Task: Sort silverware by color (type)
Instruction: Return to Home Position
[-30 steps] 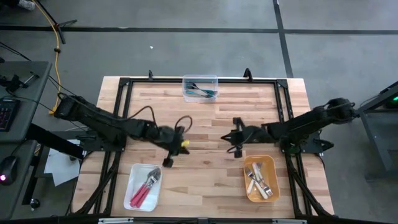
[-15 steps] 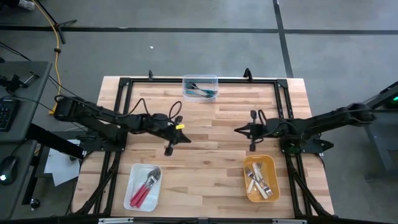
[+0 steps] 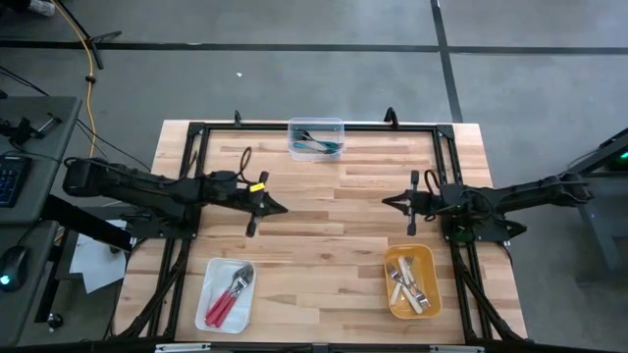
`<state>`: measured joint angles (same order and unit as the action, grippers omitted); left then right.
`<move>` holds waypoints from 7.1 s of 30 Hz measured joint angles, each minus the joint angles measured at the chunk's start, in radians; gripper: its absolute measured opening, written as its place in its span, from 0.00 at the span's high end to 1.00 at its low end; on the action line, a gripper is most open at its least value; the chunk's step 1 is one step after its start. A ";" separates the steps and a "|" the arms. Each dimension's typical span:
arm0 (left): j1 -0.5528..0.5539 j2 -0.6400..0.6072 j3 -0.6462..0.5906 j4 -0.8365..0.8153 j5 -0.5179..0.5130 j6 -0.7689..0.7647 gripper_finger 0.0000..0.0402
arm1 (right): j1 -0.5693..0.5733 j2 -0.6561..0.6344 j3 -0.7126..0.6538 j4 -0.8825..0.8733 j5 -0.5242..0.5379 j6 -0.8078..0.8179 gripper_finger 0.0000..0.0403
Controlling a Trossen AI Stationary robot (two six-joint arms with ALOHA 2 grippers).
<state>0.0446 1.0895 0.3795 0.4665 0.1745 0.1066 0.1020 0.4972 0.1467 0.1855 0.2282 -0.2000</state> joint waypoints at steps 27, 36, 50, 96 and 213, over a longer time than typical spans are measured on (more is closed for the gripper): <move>0.160 -0.431 -0.223 -0.037 -0.001 0.026 1.00 | -0.072 -0.342 0.000 -0.273 -0.061 -0.007 1.00; 0.191 -0.487 -0.224 -0.043 0.003 0.012 1.00 | -0.190 -0.370 0.001 -0.272 -0.168 0.006 1.00; 0.191 -0.589 -0.366 0.059 -0.008 -0.050 1.00 | -0.226 -0.440 0.001 -0.275 -0.121 0.004 1.00; 0.191 -1.076 -0.367 -0.446 -0.256 -0.064 1.00 | -0.246 -0.491 -0.137 -0.124 0.084 0.061 1.00; 0.191 -0.964 -0.367 -0.446 -0.257 -0.165 1.00 | -0.246 -0.426 -0.138 -0.114 0.191 0.043 1.00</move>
<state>0.2352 0.1253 0.0120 0.0200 -0.0822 -0.0586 -0.1442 0.0708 0.0082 0.0715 0.4190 -0.1574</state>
